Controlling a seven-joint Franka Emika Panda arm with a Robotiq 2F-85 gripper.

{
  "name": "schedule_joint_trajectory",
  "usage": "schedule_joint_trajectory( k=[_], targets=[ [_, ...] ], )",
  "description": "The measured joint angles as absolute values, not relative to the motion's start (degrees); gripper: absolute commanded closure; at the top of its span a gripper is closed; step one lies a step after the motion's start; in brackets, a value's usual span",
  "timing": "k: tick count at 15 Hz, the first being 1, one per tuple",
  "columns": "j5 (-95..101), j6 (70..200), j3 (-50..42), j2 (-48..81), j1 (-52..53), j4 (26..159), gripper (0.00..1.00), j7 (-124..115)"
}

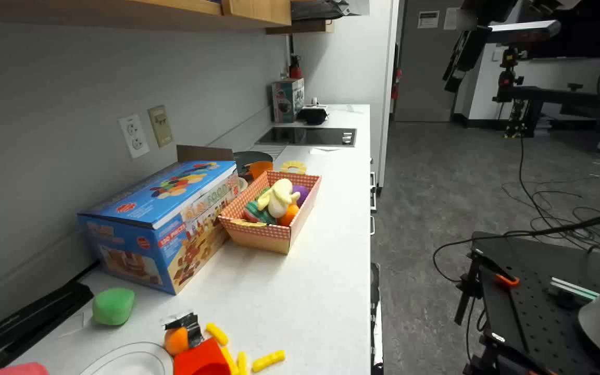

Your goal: Close the cabinet

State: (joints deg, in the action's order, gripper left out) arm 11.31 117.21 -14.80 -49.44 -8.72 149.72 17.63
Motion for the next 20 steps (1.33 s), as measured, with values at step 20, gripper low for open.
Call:
schedule_joint_trajectory(
  k=[20],
  targets=[
    [10.5, 115.4, -15.3, -49.4, -7.6, 149.7, 0.00, 19.7]
  ],
)
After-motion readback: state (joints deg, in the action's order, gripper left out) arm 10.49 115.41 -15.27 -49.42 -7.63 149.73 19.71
